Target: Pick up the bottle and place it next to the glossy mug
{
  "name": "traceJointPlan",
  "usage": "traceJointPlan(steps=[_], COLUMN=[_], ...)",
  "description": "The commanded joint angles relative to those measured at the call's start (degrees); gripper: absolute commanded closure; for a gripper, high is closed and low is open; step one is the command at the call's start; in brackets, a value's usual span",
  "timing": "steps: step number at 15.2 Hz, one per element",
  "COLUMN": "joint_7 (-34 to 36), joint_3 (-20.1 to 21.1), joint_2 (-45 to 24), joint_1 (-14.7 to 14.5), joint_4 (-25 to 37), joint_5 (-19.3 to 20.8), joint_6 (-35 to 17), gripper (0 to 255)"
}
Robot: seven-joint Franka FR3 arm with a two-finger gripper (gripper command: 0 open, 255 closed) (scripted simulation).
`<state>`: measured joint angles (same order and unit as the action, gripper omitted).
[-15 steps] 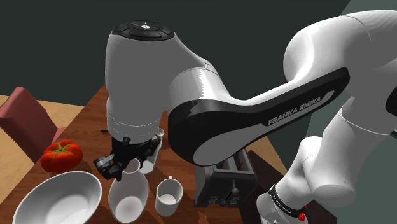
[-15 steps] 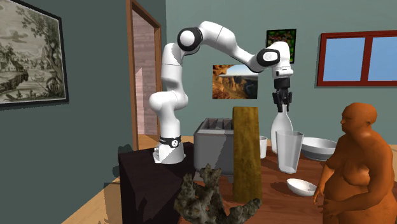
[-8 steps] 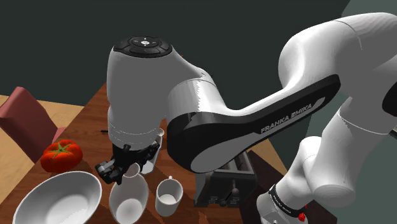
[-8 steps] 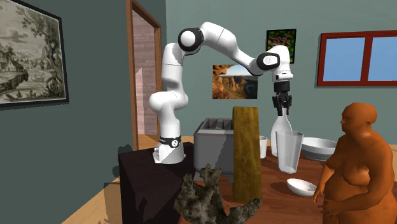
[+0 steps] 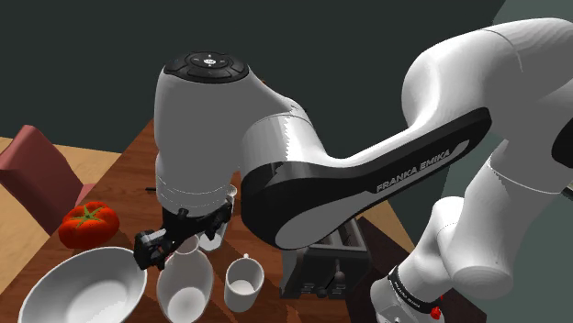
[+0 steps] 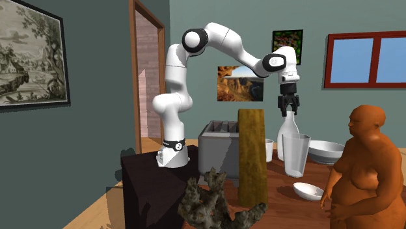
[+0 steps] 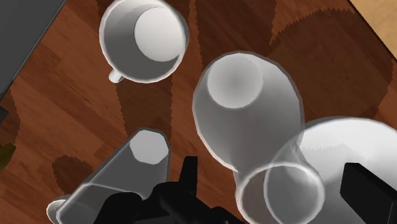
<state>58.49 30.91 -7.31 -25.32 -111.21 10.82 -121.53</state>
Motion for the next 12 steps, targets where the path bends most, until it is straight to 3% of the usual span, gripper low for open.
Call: traceJointPlan(steps=[1, 5, 12], joint_7=[0.0, -1.5, -1.5], joint_3=[0.0, 0.4, 0.4], joint_2=[0.0, 2.9, 2.9], joint_1=[0.0, 0.1, 0.1], joint_4=[0.0, 4.1, 4.1], joint_5=[0.0, -2.2, -2.2], joint_6=[0.0, 6.5, 6.5], gripper=[0, 0, 0])
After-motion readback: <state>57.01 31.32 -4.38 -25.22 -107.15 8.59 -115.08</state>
